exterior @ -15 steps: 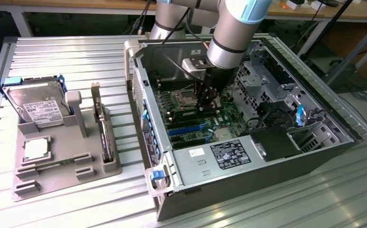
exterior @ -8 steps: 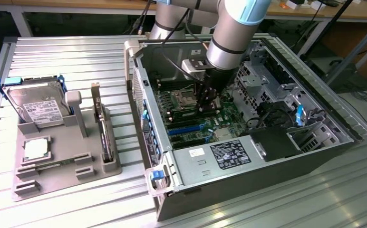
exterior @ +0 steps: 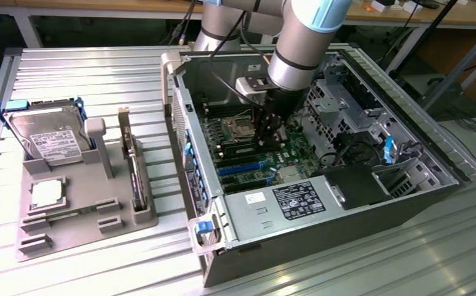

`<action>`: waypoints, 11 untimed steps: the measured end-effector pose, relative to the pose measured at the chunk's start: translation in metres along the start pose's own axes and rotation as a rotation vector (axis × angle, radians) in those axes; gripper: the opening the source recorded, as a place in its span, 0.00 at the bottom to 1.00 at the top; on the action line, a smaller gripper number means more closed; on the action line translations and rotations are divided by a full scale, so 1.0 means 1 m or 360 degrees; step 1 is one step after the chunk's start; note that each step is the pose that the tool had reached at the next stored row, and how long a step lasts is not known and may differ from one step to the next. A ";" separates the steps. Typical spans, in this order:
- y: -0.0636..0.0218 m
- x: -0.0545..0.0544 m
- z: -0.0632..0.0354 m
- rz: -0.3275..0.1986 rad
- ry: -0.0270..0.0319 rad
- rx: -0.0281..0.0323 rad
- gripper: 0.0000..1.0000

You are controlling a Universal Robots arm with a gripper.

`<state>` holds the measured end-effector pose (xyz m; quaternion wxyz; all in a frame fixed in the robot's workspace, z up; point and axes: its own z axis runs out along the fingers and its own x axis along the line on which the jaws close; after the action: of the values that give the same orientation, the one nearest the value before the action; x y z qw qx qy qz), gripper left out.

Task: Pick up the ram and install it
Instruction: 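Insert the ram into the slot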

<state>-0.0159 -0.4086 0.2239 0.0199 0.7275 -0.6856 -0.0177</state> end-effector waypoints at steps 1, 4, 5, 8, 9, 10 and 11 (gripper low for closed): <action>0.0005 -0.001 -0.0092 0.0001 0.00071 -0.00002 0.22; 0.0014 -0.007 -0.0343 0.0005 0.00233 -0.00011 0.10; 0.0016 -0.008 -0.0392 0.0005 0.00274 -0.00015 0.10; 0.0017 -0.009 -0.0434 0.0007 0.00298 -0.00016 0.10; 0.0017 -0.009 -0.0433 0.0007 0.00296 -0.00015 0.10; 0.0017 -0.009 -0.0433 0.0007 0.00297 -0.00015 0.10; 0.0017 -0.009 -0.0434 0.0007 0.00300 -0.00016 0.10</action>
<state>-0.0158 -0.3995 0.2673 0.0268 0.7261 -0.6870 -0.0112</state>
